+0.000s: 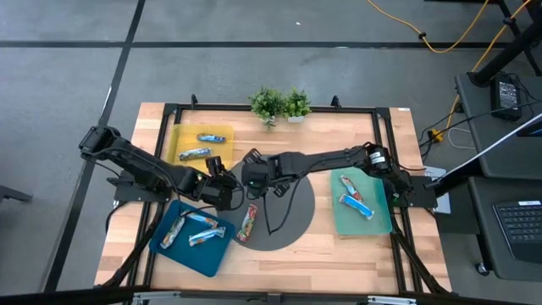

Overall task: Pick and place Granola Bars by type
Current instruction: Put the red granola bar into the green bin

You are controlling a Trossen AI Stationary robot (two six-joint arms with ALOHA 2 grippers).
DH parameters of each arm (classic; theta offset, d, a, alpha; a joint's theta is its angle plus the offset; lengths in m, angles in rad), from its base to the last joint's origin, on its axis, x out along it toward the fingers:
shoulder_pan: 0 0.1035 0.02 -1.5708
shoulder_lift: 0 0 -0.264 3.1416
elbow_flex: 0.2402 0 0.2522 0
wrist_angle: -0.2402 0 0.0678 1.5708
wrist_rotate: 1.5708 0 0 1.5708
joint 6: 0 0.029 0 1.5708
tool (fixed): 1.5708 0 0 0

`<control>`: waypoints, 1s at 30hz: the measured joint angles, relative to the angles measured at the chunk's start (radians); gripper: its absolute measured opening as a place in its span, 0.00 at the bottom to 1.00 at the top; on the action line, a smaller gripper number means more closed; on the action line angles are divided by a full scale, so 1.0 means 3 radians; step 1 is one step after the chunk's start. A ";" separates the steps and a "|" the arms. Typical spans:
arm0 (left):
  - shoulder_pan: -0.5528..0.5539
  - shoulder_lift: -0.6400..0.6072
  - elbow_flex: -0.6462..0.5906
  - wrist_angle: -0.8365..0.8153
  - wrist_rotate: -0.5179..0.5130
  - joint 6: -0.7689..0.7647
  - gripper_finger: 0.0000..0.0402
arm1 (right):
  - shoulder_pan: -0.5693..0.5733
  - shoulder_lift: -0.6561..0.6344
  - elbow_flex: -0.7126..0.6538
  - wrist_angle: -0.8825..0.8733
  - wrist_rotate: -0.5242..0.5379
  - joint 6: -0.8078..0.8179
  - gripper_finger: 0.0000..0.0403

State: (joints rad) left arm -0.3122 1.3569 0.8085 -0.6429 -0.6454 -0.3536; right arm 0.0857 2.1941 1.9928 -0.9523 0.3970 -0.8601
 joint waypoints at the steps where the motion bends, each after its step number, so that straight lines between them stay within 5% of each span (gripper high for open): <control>1: 0.0000 -0.0015 0.0000 0.0003 0.0024 0.0012 0.61 | -0.0013 0.0001 0.0074 -0.0132 -0.0068 0.0103 0.00; 14: -0.0075 -0.0449 0.0000 -0.0081 -0.0167 0.0027 0.61 | -0.0250 -0.0001 0.1218 -0.1540 -0.0826 0.1049 0.00; 30: -0.0136 -0.0615 0.0000 -0.0157 -0.0289 0.0088 0.60 | -0.0345 -0.1481 0.1083 -0.1861 -0.0956 0.1853 0.00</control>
State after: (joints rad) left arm -0.3531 1.1725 0.8085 -0.6900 -0.7320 -0.3271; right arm -0.0177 1.7498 2.3177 -1.5106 0.1102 -0.3042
